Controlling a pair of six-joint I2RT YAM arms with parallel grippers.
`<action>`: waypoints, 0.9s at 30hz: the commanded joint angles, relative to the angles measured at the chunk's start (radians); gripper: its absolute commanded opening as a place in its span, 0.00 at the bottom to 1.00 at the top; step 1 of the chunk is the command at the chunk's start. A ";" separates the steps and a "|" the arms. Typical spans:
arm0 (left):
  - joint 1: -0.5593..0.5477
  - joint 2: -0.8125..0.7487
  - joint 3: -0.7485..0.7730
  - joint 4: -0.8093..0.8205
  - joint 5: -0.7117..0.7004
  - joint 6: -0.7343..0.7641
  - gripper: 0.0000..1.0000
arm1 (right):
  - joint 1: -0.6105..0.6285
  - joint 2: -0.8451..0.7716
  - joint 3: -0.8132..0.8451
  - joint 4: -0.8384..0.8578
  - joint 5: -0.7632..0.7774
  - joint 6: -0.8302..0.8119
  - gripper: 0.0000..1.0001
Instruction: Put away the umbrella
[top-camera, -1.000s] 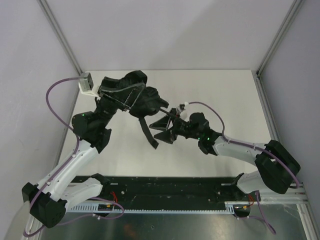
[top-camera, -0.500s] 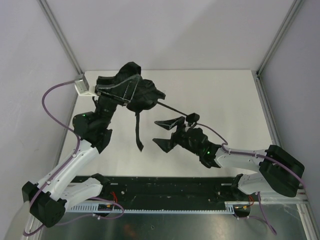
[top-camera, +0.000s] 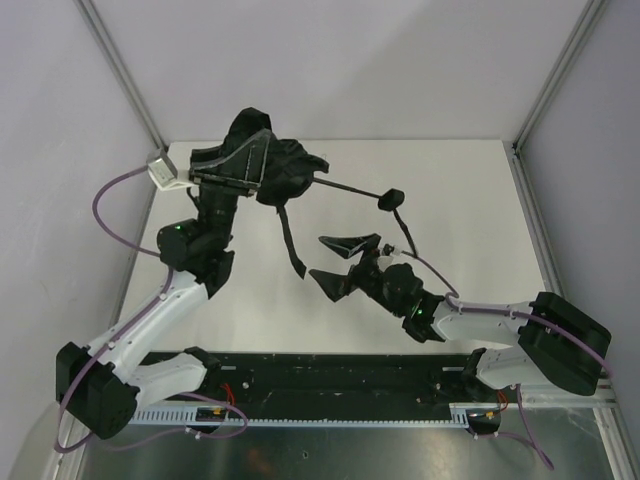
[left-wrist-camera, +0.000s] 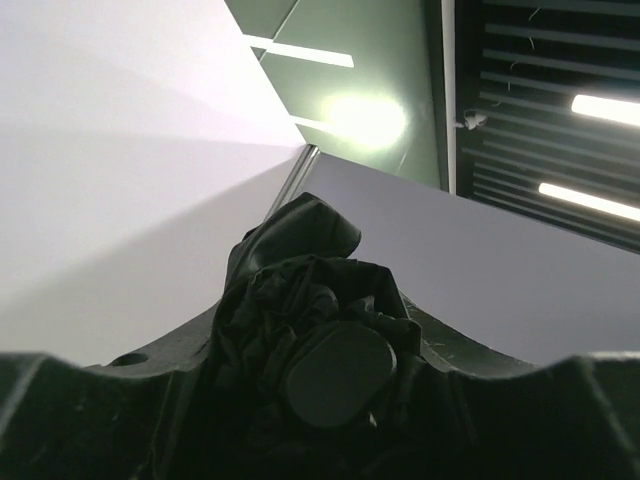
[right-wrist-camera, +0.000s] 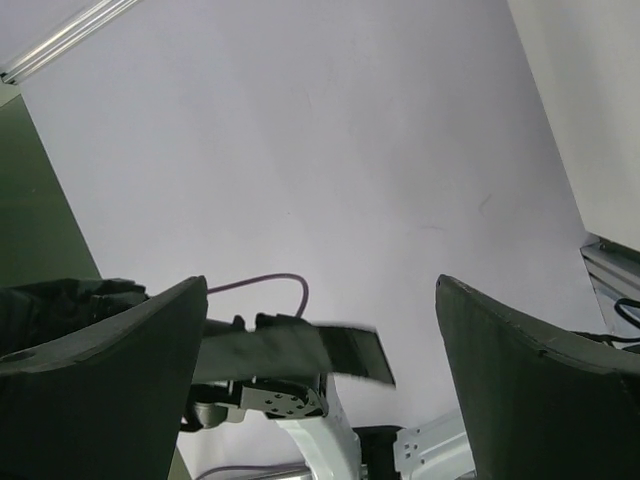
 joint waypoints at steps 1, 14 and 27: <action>-0.011 0.023 0.013 0.171 -0.065 0.005 0.00 | 0.022 -0.021 0.034 0.059 0.024 0.245 0.99; -0.024 0.082 0.021 0.253 -0.122 0.006 0.00 | 0.061 -0.027 0.131 -0.042 0.045 0.228 0.99; -0.036 0.076 -0.033 0.332 -0.202 -0.158 0.00 | 0.080 0.115 0.189 0.125 0.085 0.260 0.52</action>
